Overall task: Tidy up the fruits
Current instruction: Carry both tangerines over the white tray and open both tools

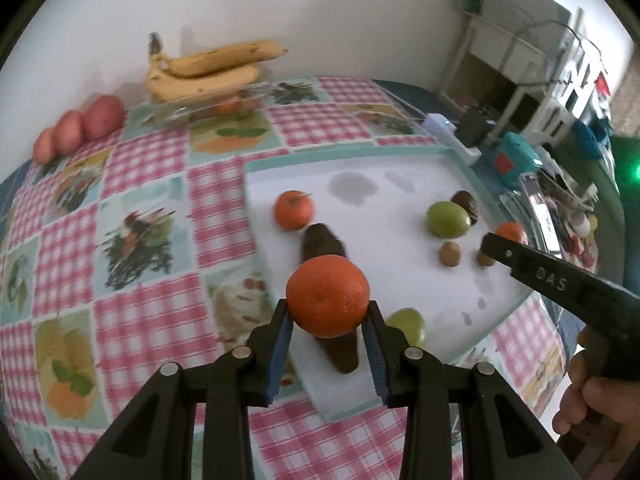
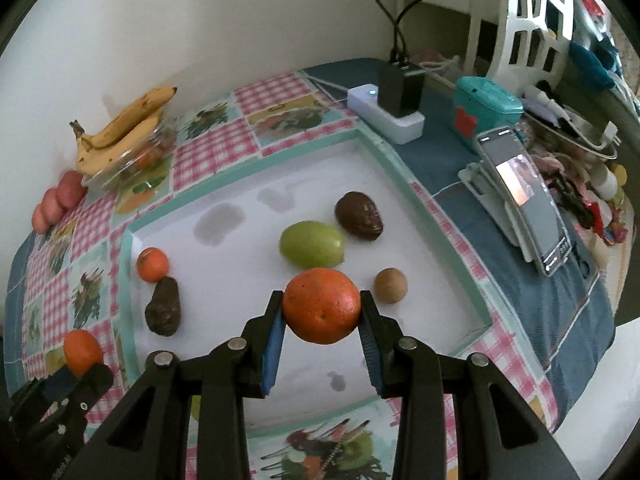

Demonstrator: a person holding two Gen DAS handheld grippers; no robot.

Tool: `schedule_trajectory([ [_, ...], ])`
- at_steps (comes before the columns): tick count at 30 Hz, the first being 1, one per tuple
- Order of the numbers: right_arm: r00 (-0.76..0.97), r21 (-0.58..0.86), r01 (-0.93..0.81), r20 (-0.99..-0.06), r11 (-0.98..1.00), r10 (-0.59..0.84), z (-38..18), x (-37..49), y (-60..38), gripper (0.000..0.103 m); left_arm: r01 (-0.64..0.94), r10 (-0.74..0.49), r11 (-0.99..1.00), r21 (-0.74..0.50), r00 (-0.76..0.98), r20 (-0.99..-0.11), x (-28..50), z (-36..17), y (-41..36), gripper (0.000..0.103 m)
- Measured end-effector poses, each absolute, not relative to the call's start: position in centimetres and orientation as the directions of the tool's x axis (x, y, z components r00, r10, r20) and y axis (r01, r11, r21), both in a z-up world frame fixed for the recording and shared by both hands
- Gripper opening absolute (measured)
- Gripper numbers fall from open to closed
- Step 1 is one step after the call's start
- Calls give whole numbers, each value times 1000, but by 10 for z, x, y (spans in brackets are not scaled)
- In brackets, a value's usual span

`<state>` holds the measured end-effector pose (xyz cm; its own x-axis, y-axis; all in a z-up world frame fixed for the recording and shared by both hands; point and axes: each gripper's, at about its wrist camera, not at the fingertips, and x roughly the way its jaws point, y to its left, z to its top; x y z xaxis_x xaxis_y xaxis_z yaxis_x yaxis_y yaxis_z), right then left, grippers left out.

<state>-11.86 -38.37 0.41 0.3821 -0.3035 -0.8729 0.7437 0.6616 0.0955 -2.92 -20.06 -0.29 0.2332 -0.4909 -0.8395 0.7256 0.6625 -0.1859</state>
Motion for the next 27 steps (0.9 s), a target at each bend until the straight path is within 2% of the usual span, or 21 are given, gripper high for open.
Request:
schedule_trajectory([
  [9, 363, 89, 744, -886, 662, -289, -4, -116, -383, 37, 787, -518, 599, -144, 245, -820, -39, -12, -231, 38],
  [27, 276, 72, 770, -933, 634, -229, -43, -112, -397, 37, 809, -449, 581, -92, 224, -865, -31, -47, -260, 38],
])
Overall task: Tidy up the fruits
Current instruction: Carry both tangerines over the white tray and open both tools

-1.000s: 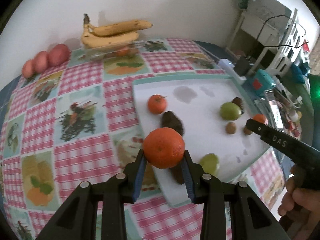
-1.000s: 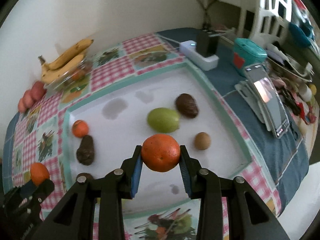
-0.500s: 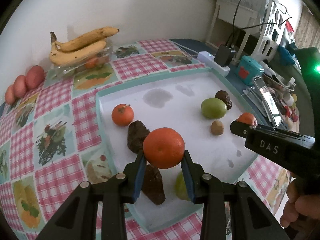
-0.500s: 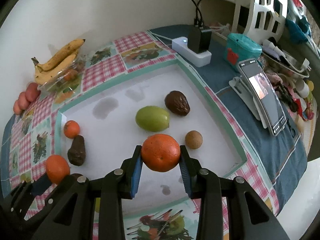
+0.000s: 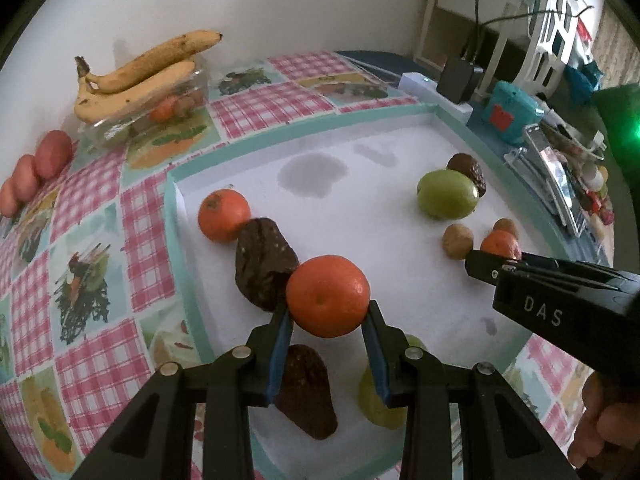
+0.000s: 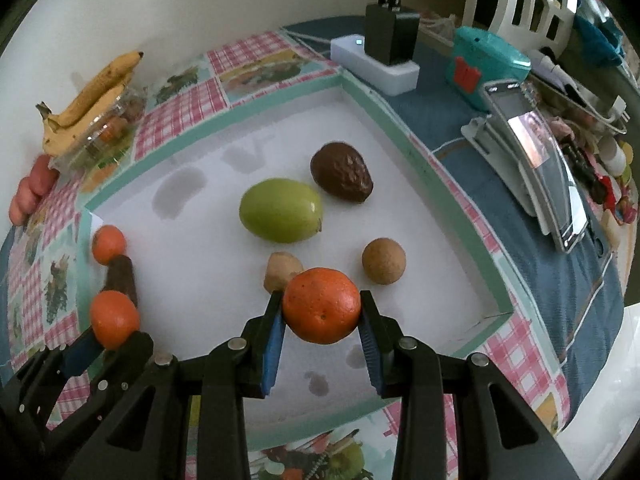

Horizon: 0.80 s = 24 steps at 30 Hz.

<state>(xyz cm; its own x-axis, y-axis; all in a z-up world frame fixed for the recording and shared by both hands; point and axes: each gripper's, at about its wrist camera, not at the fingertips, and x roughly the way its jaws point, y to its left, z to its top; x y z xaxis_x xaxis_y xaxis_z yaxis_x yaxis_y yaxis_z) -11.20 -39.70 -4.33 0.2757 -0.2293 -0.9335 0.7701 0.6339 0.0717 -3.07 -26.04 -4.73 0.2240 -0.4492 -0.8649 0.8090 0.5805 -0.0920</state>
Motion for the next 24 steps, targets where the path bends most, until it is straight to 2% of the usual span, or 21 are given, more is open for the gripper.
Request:
schedule_trajectory([
  [5, 260, 69, 772, -942, 631, -214, -53, -109, -399, 37, 811, -424, 580, -81, 215, -880, -31, -58, -266, 38],
  [8, 255, 58, 770, -941, 635, -223, -52, -108, -398, 37, 793, -433, 597, -122, 191, -881, -25, -61, -264, 38],
  [16, 234, 10, 759, -937, 650, -259, -53, -103, -394, 39, 800, -422, 591, -102, 200, -884, -26, -61, -265, 39],
  [18, 236, 13, 761, -937, 648, -259, -53, -103, -395, 39, 801, -419, 589, -101, 196, -887, -26, -61, -265, 41],
  [21, 234, 11, 765, -936, 644, -261, -54, -103, -393, 39, 800, -415, 591, -103, 192, -889, -27, -59, -265, 56],
  [24, 233, 13, 767, -937, 641, -259, -53, -103, -393, 39, 805, -436, 584, -110, 196, -878, -30, -50, -264, 58],
])
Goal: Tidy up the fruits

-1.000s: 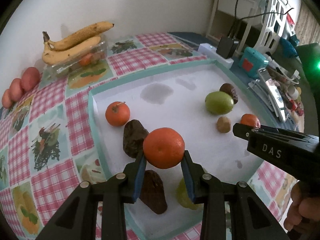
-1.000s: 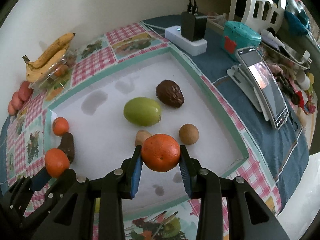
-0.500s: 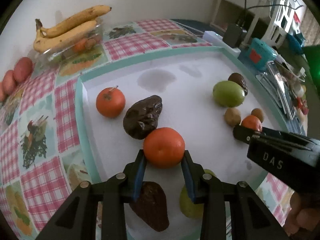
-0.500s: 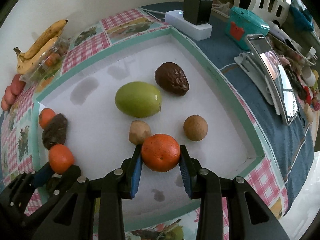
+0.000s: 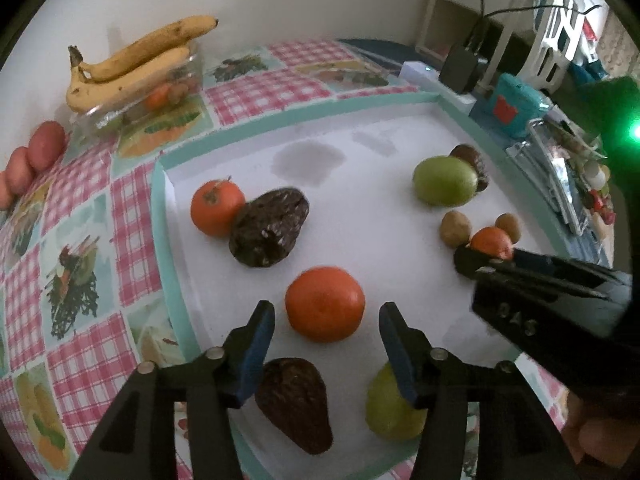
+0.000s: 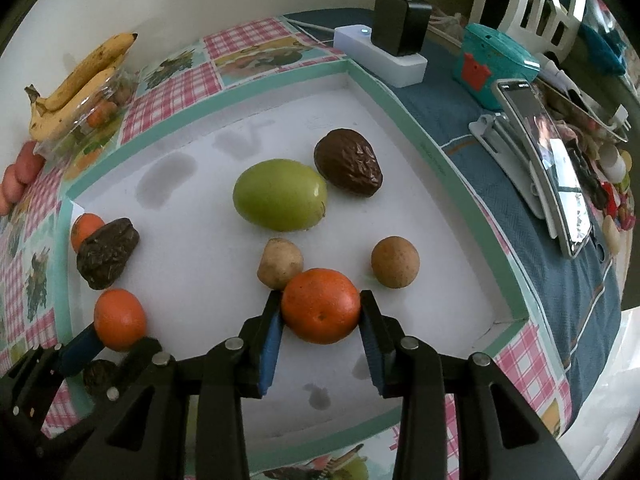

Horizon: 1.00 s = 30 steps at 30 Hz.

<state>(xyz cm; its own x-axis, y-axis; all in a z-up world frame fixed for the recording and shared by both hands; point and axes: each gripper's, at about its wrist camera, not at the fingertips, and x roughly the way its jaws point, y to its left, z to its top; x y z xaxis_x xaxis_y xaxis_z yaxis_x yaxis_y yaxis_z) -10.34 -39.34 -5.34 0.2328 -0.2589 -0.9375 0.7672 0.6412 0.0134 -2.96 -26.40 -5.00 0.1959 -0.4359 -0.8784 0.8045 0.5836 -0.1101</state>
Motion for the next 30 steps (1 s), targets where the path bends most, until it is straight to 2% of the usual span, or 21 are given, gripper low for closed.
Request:
schedule_trajectory([
  [14, 305, 44, 769, -902, 637, -305, -25, -106, -394, 39, 725, -416, 672, -151, 201, -887, -7, -22, -232, 61],
  [16, 316, 51, 766, -898, 641, -307, -22, -105, -393, 39, 695, -402, 704, -147, 220, -889, 0, -19, -222, 71],
  [20, 332, 52, 744, -894, 666, -300, -20, -99, -386, 40, 606, -343, 786, -119, 268, -900, 21, -17, -195, 79],
  [21, 334, 52, 737, -895, 674, -296, -20, -97, -384, 41, 581, -323, 807, -106, 283, -903, 27, -18, -188, 87],
  [22, 338, 55, 730, -895, 681, -290, -20, -95, -382, 47, 555, -303, 826, -94, 297, -906, 33, -19, -180, 95],
  [23, 346, 60, 721, -894, 691, -283, -20, -92, -379, 54, 530, -288, 843, -88, 308, -907, 38, -20, -173, 97],
  [24, 352, 63, 714, -893, 697, -280, -20, -91, -377, 56, 501, -275, 861, -85, 320, -907, 44, -21, -164, 99],
  [27, 369, 54, 687, -885, 725, -284, -18, -84, -367, 60, 441, -262, 892, -96, 331, -906, 55, -21, -146, 101],
  [29, 383, 53, 668, -880, 742, -282, -18, -80, -360, 74, 420, -257, 902, -97, 343, -903, 59, -19, -136, 103],
  [30, 391, 54, 658, -877, 751, -279, -17, -78, -356, 76, 414, -254, 905, -94, 350, -902, 60, -19, -133, 103],
])
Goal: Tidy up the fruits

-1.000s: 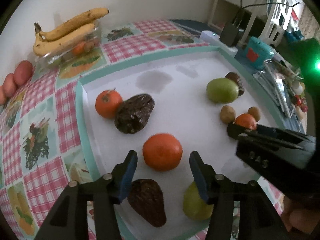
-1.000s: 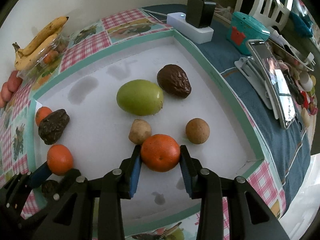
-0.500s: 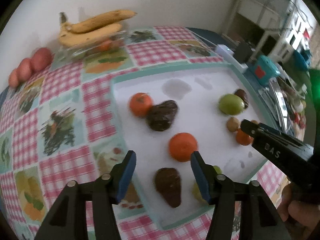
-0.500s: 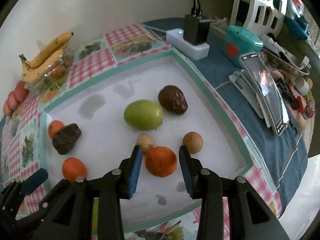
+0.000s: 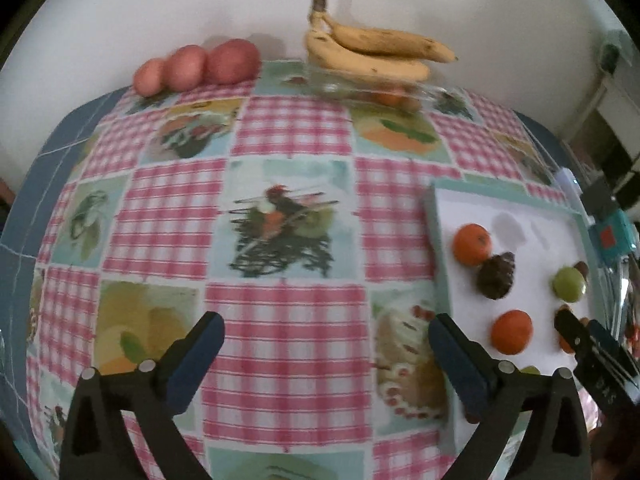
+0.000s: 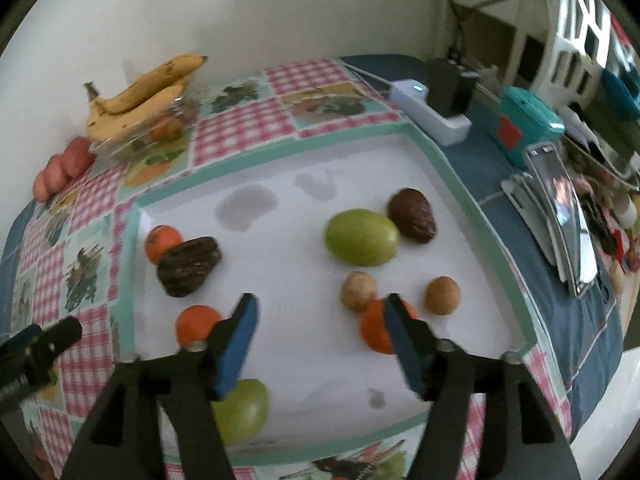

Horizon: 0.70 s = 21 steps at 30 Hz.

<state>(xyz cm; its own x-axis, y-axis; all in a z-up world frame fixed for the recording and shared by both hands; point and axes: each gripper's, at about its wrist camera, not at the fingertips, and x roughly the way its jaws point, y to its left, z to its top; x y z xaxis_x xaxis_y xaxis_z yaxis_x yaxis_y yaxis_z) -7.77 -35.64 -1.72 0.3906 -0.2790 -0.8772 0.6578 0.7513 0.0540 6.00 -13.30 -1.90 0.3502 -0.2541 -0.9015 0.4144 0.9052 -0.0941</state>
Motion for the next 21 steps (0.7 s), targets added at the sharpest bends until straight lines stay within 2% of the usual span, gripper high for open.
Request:
schedule_trajectory([
  [4, 411, 56, 617, -873, 785, -261, -19, -70, -343, 77, 403, -246, 911, -84, 369, -896, 62, -20, -122, 103],
  [6, 421, 58, 598, -872, 799, -251, -20, -67, -338, 86, 399, -246, 913, -87, 369, -896, 64, -23, -119, 103],
  [7, 427, 59, 590, -869, 805, -249, -20, -66, -335, 95, 398, -250, 913, -89, 372, -894, 64, -23, -116, 103],
  [15, 447, 54, 565, -858, 823, -251, -19, -63, -319, 96, 393, -298, 911, -126, 416, -859, 66, -23, -96, 103],
  [21, 465, 80, 549, -856, 832, -225, -16, -66, -304, 96, 300, -209, 953, -46, 540, -815, 58, -1, -75, 103],
])
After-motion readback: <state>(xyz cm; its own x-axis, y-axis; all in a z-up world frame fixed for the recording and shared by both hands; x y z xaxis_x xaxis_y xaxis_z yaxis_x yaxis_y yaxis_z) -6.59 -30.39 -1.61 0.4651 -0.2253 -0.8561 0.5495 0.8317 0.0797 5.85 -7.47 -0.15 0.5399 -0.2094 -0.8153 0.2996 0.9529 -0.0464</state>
